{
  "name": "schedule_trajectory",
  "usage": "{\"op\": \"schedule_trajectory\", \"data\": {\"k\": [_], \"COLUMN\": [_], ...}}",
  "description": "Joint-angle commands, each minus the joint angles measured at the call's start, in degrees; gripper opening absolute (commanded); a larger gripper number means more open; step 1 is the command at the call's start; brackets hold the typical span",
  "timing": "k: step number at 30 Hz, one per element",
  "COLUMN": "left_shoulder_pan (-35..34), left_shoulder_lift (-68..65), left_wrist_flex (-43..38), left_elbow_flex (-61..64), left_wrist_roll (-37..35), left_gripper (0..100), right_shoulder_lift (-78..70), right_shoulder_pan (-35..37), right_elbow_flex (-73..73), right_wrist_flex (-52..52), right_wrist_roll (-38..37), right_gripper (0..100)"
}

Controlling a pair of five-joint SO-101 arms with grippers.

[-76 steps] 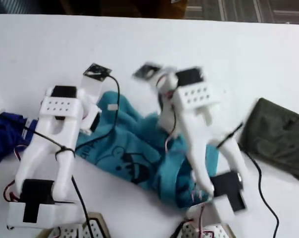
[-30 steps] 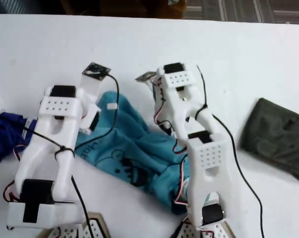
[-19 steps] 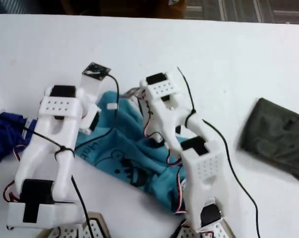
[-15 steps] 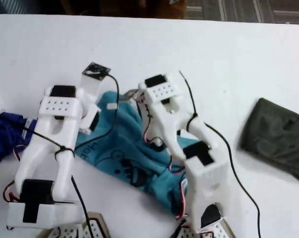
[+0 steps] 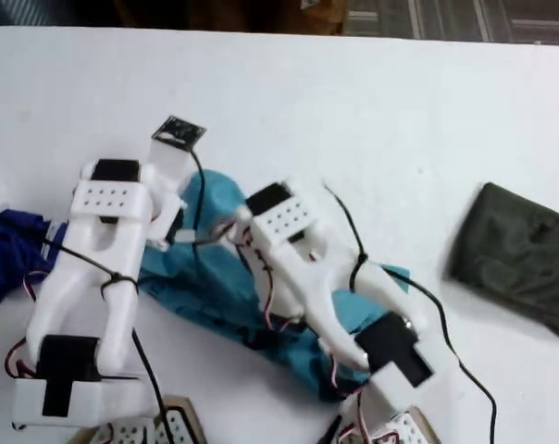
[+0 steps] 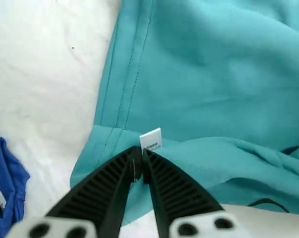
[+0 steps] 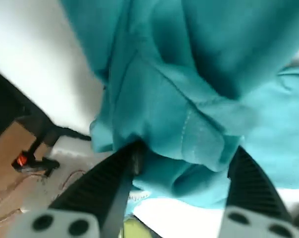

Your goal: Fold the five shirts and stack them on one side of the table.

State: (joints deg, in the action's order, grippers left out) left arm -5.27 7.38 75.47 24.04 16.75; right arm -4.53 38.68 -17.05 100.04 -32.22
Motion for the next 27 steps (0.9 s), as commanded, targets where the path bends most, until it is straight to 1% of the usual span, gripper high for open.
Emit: {"op": "schedule_trajectory", "data": {"k": [1,3,6,14,17,21,22,27], "left_shoulder_pan": [-0.26,-0.26,-0.26,-0.26,-0.26,-0.26,-0.26,-0.26], "left_shoulder_lift": [2.46,2.46,2.46,2.46,2.46,2.46,2.46,2.46], "left_wrist_flex": [-0.26,-0.26,-0.26,-0.35,-0.44,-0.44,-0.44,-0.44], "left_elbow_flex": [-1.89,-1.89,-1.89,-1.89,-1.89,-1.89,-1.89,-1.89], "left_wrist_roll": [-0.09,-0.09,-0.09,-0.09,-0.09,-0.09,-0.09,-0.18], "left_gripper": [3,3,3,3,3,3,3,3], "right_shoulder_lift": [6.37,8.31,9.8,10.51,9.89,5.93,4.09,-7.78], "right_shoulder_pan": [2.42,2.15,-0.13,-16.48,-20.35,-22.99,-23.52,-26.33], "right_elbow_flex": [-0.09,-0.09,-0.18,1.32,5.89,12.31,13.89,21.36], "right_wrist_flex": [1.45,1.45,1.45,1.45,1.1,0.04,0.04,0.13], "right_wrist_roll": [-1.05,-1.05,-0.97,-1.76,-2.2,-1.67,-1.23,7.82], "right_gripper": [27.6,27.6,27.6,27.6,27.6,27.6,27.6,27.6]}}
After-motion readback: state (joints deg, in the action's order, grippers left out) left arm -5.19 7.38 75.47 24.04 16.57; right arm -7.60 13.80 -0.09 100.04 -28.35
